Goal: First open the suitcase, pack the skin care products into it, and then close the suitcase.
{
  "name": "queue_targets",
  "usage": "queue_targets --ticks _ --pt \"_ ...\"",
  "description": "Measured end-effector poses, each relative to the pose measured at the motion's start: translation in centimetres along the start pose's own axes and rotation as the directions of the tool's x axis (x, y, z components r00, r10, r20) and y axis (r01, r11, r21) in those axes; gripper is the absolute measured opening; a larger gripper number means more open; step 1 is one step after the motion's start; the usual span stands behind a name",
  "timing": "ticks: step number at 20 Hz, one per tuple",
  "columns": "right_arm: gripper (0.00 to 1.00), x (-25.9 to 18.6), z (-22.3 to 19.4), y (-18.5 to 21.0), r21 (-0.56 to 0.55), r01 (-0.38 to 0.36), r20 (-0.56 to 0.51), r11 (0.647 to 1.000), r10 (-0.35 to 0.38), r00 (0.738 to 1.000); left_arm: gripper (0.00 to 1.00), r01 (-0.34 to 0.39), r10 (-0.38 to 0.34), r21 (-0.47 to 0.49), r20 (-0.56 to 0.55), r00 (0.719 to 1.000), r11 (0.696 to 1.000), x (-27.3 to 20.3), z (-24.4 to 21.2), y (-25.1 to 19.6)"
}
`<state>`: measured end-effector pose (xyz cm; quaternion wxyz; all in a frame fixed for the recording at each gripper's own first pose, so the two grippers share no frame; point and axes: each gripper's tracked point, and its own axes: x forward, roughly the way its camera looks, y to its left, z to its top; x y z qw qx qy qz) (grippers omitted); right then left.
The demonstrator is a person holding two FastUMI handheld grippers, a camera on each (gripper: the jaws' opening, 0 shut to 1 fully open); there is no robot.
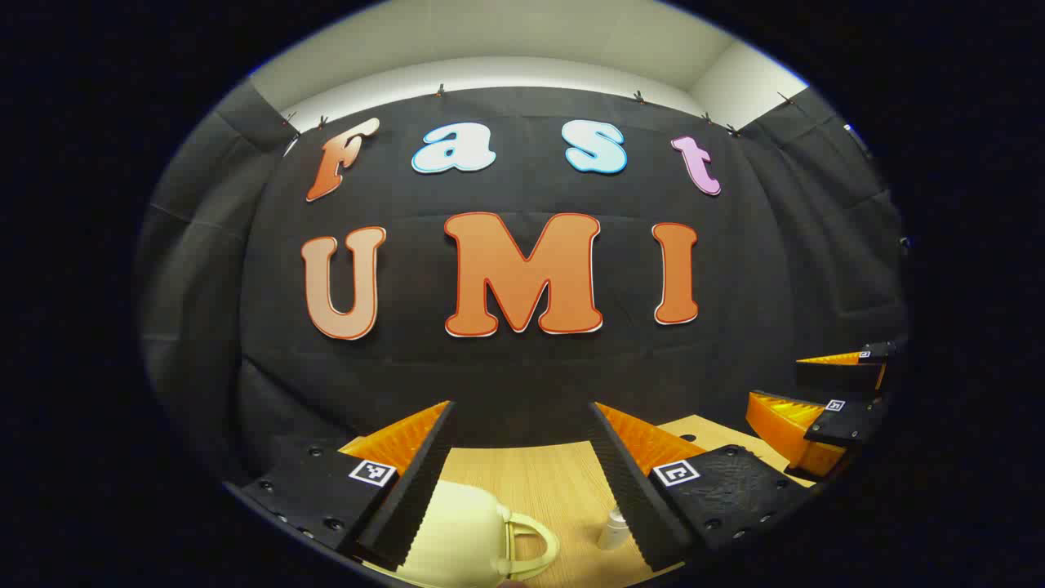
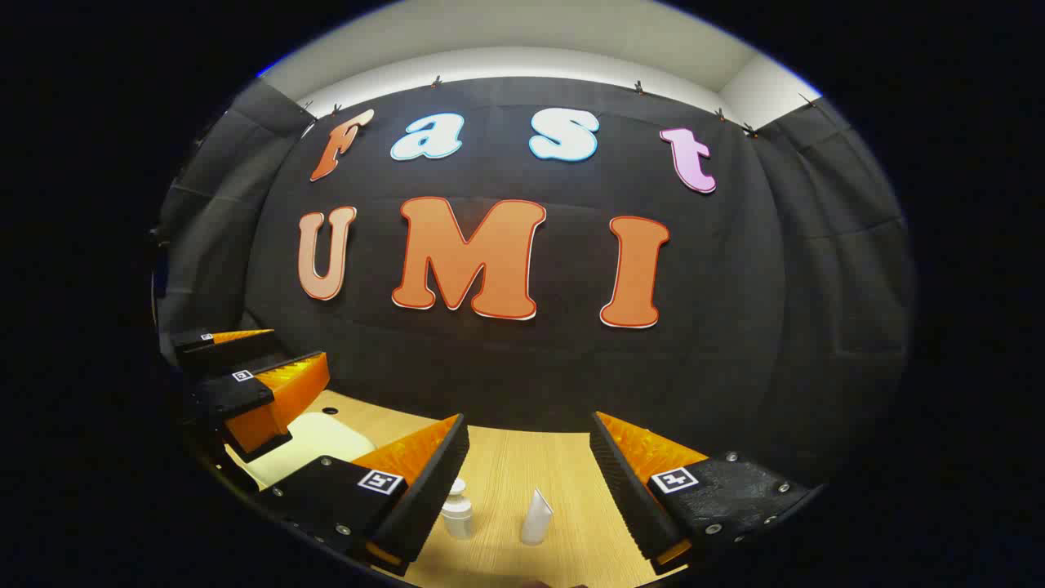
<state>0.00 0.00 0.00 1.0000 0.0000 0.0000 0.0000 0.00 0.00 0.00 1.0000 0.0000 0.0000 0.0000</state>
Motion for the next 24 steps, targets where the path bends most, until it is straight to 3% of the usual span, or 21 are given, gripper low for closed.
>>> queue_targets --ticks 3,7,17,24 --pt "0.95 0.2 0.4 1.0 -0.009 -0.002 0.003 1.000 0.002 1.000 0.98 0.033 -0.033 0.019 -0.009 0.999 0.999 0.9 -0.4 0.3" --pt "0.95 0.4 -0.3 1.3 -0.006 -0.069 -0.013 0.998 0.069 0.998 0.99 0.001 -0.001 0.021 -0.006 1.000 1.000 1.8 -0.1 -0.2" --pt "0.95 3.2 -0.3 -0.5 -0.015 -0.069 0.013 0.998 0.069 0.998 0.98 -0.034 0.036 0.071 -0.024 0.999 0.997 3.7 -0.7 -0.1" --pt "0.95 3.3 -0.8 -2.5 -0.049 -0.032 0.009 0.998 0.032 0.999 0.99 0.103 -0.070 0.179 -0.180 0.981 0.978 4.0 -7.1 -1.8"
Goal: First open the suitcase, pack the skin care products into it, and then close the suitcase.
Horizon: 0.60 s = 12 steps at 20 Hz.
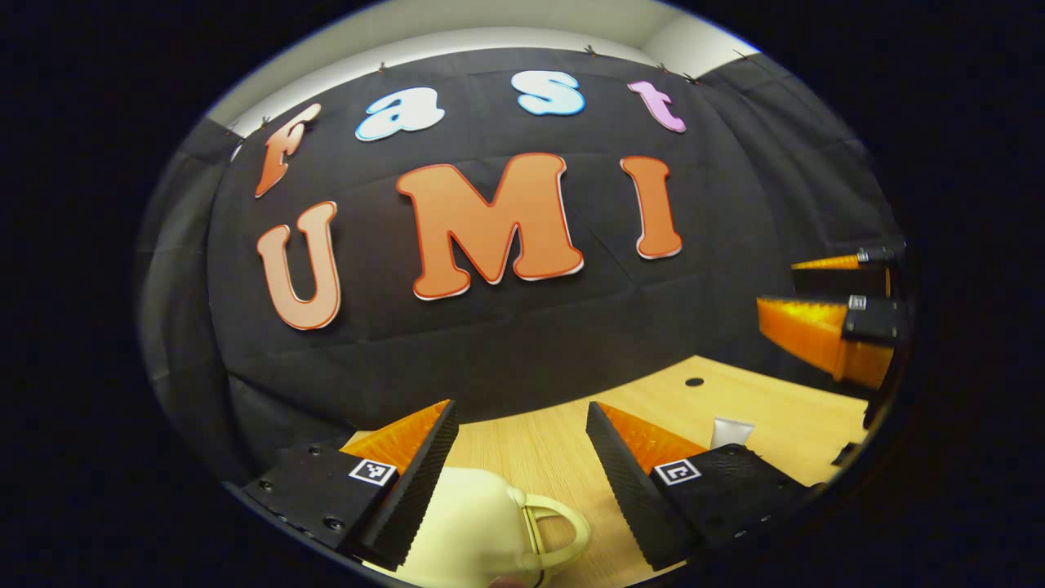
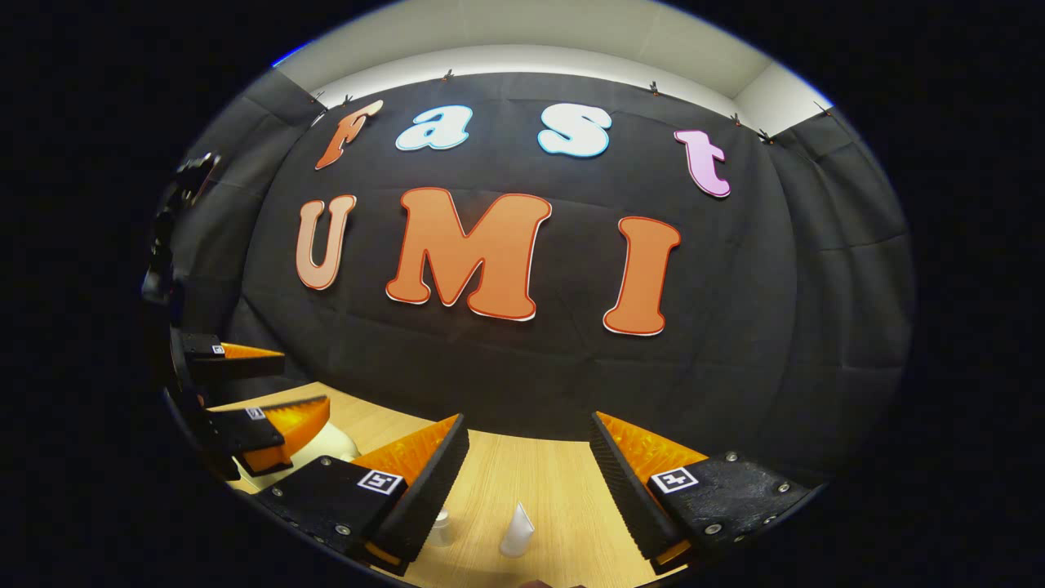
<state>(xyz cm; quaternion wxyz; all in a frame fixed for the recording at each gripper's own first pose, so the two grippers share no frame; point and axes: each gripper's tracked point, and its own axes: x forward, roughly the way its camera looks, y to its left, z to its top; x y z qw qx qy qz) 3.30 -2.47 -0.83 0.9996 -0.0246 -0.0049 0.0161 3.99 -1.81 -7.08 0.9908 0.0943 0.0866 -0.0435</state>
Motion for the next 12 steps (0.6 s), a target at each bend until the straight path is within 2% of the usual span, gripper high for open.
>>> queue_targets --ticks 7,12 --pt "0.95 0.3 -0.5 -2.3 -0.016 0.047 -0.008 0.999 -0.047 0.999 1.00 0.121 -0.092 0.193 -0.148 0.985 0.974 0.9 -7.5 -2.7" --pt "0.94 0.3 -0.8 -3.2 -0.017 0.068 -0.014 0.998 -0.068 0.998 1.00 0.212 -0.131 0.329 -0.250 0.959 0.920 0.3 -12.4 -3.7"
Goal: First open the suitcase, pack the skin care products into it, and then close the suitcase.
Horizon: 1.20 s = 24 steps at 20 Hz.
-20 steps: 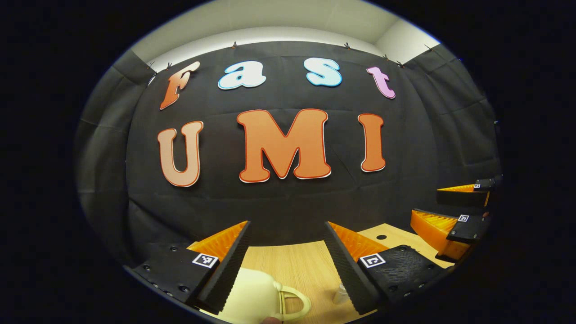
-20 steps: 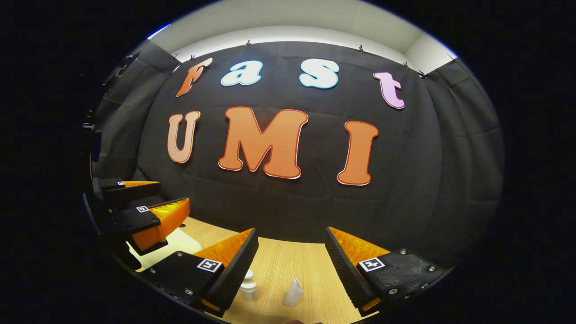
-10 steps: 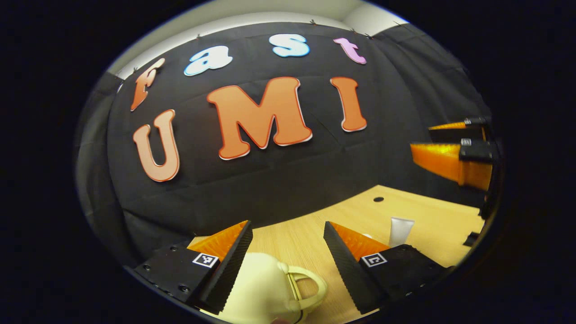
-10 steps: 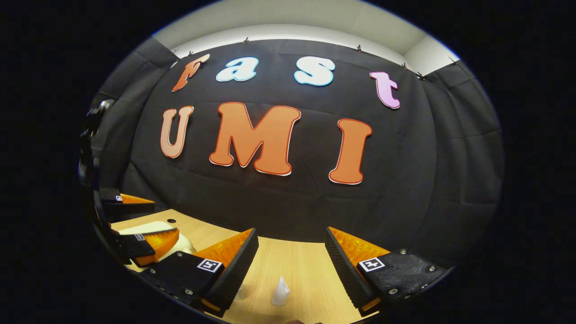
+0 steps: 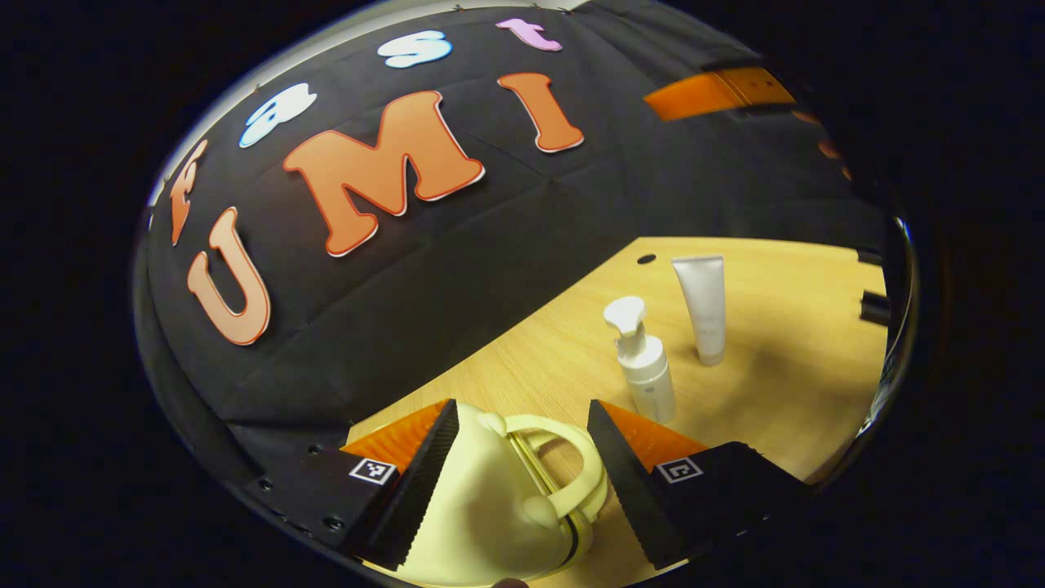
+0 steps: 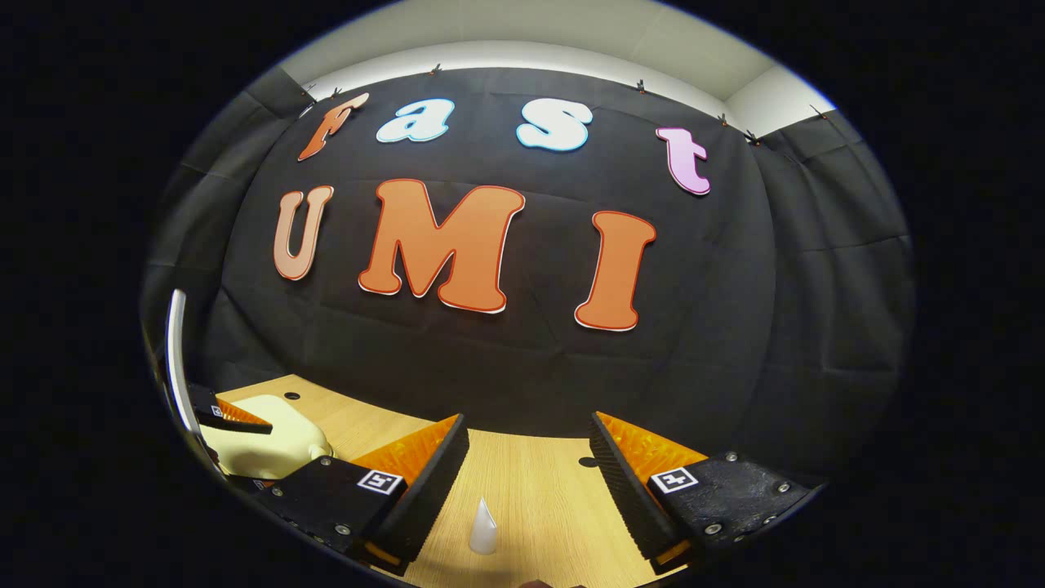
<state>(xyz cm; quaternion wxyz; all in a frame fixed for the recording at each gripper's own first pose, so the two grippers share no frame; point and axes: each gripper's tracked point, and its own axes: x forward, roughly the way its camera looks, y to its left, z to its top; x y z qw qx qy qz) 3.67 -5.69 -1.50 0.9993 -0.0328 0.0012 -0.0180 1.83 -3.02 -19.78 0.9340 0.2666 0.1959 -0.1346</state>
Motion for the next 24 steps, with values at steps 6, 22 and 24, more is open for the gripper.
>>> queue_targets --ticks 6,22,24 --pt "0.95 -0.4 -0.7 -0.3 0.004 0.003 -0.015 1.000 -0.003 1.000 0.98 0.043 -0.031 0.143 -0.088 0.996 0.989 0.5 -4.0 -1.9" --pt "0.95 -0.8 -1.9 -0.8 0.010 -0.018 -0.028 1.000 0.018 0.999 0.55 0.052 0.031 0.425 -0.186 0.982 0.904 3.5 -6.9 -3.4" --pt "0.95 -0.8 -2.0 -0.8 0.008 -0.020 -0.032 1.000 0.021 0.999 0.44 0.045 0.030 0.404 -0.177 0.984 0.914 3.7 -7.2 -3.4"
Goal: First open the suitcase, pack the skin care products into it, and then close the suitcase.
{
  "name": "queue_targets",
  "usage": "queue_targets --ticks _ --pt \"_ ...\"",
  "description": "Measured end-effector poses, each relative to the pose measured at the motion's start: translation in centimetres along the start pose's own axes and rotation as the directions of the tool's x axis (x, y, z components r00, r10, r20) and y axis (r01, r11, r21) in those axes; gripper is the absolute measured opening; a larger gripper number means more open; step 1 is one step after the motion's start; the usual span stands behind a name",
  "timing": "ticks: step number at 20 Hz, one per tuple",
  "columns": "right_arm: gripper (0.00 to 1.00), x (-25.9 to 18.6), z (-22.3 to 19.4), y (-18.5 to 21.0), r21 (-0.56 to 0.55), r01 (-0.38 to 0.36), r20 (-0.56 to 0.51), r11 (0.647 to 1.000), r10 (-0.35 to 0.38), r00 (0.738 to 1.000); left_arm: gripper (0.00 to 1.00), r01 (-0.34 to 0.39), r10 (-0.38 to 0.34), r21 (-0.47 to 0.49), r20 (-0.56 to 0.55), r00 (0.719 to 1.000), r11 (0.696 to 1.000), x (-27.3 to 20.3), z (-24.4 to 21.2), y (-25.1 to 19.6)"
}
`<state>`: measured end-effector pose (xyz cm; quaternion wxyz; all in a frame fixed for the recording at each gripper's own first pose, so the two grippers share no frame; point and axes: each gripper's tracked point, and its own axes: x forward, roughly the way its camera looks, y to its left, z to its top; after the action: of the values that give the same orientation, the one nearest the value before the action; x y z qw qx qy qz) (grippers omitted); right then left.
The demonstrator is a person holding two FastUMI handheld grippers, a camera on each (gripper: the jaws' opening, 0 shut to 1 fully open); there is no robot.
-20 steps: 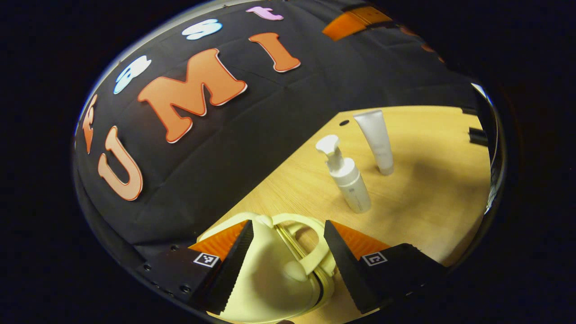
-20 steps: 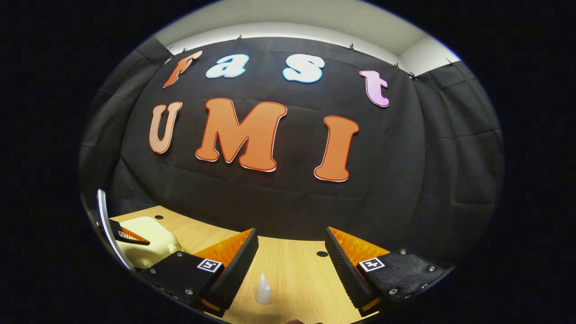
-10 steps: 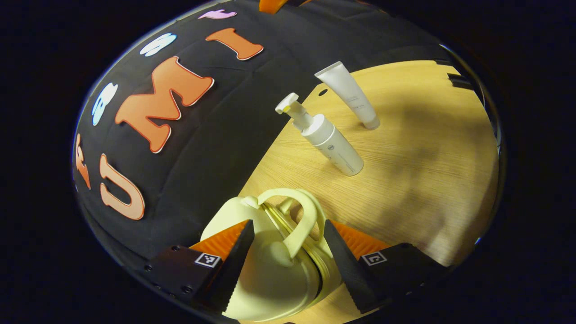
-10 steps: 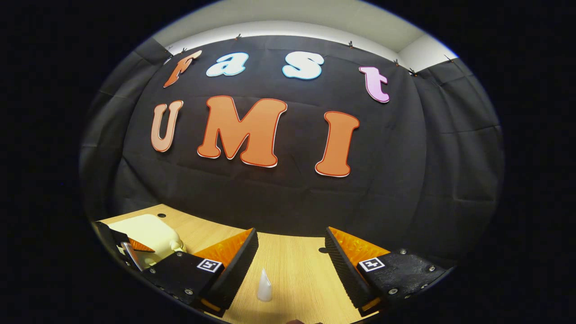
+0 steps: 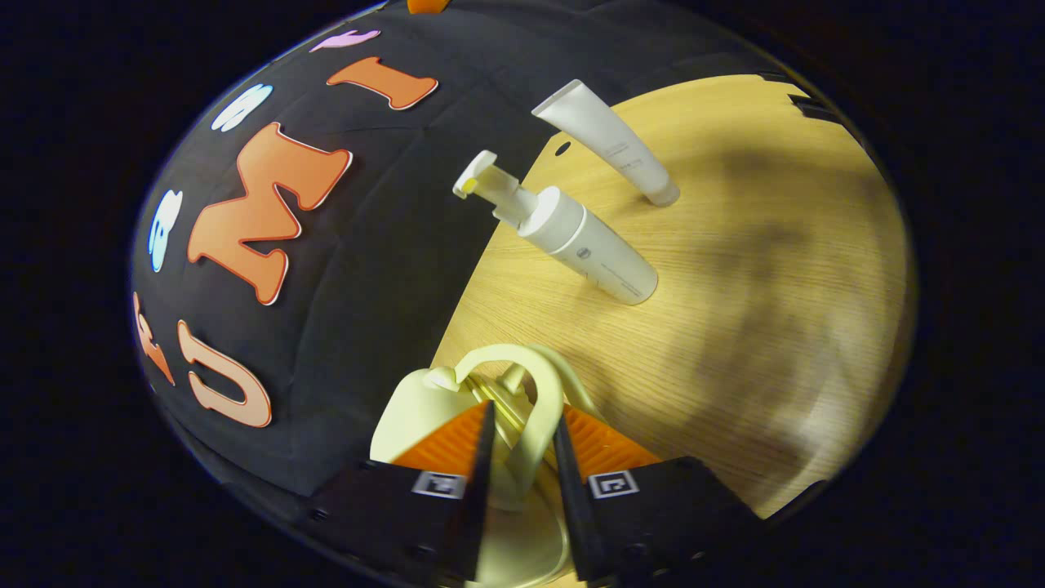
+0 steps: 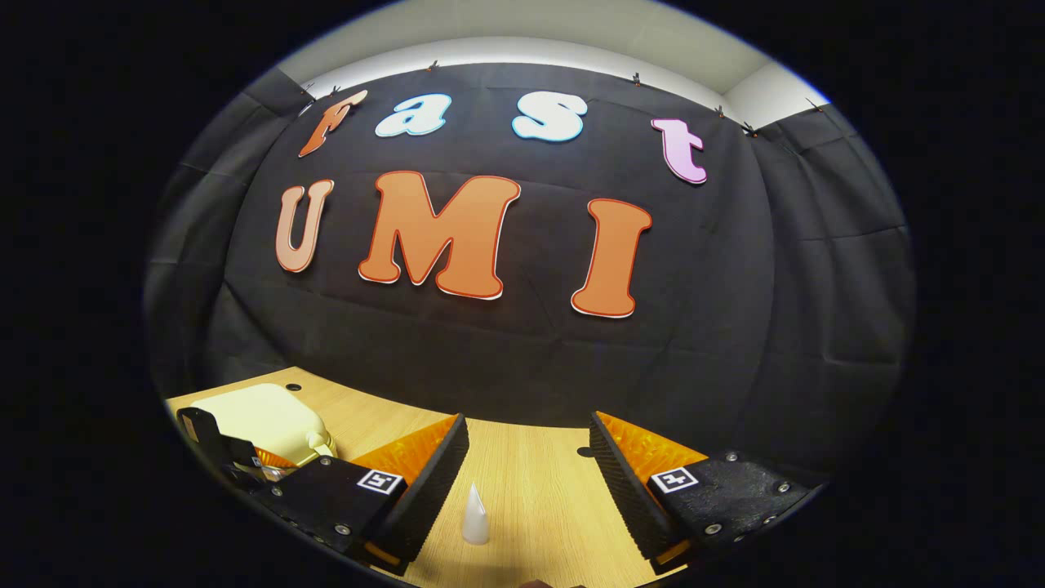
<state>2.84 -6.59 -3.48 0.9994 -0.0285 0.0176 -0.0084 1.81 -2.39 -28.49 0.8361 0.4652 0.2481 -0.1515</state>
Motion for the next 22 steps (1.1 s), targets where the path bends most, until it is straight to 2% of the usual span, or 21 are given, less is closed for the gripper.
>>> queue_targets --ticks 1,2,3,4,7,12,14,16,22 --pt "0.95 0.0 -0.1 -0.1 -0.004 0.001 -0.003 1.000 -0.001 1.000 0.24 0.009 -0.009 -0.018 -0.003 1.000 1.000 -1.1 0.6 0.0" --pt "0.95 0.0 -0.1 -0.1 -0.005 0.002 -0.004 1.000 -0.002 1.000 0.24 0.023 -0.023 -0.051 -0.003 1.000 0.998 -1.2 0.6 -0.1" --pt "0.95 0.0 -0.1 0.0 -0.005 0.002 -0.006 1.000 -0.002 1.000 0.24 0.002 0.000 -0.067 0.020 1.000 0.998 -3.1 1.1 0.8" --pt "0.95 0.0 0.0 0.0 -0.003 0.001 -0.008 1.000 -0.001 1.000 0.12 -0.016 0.017 -0.083 0.014 1.000 0.996 -2.3 1.5 1.0" --pt "0.95 -0.2 -0.1 0.2 -0.007 -0.007 -0.012 1.000 0.007 1.000 0.11 -0.022 0.029 -0.204 0.028 0.999 0.979 -2.6 1.5 2.6" --pt "0.94 -0.5 -0.2 2.1 -0.016 -0.029 -0.022 0.999 0.028 0.999 0.11 -0.073 0.108 -0.413 0.061 0.992 0.908 -4.6 2.3 7.1" --pt "0.95 -0.5 0.1 2.8 -0.022 -0.037 -0.018 0.999 0.037 0.999 0.11 -0.088 0.139 -0.489 0.068 0.988 0.868 -5.2 2.2 8.7" --pt "0.95 -0.4 0.4 3.5 -0.025 -0.043 -0.017 0.999 0.043 0.999 0.11 -0.103 0.174 -0.570 0.071 0.982 0.815 -6.0 1.9 10.6" --pt "0.95 -0.2 1.2 5.4 -0.040 -0.058 -0.017 0.998 0.057 0.998 0.11 -0.160 0.299 -0.778 0.038 0.953 0.607 -8.0 0.0 16.0"
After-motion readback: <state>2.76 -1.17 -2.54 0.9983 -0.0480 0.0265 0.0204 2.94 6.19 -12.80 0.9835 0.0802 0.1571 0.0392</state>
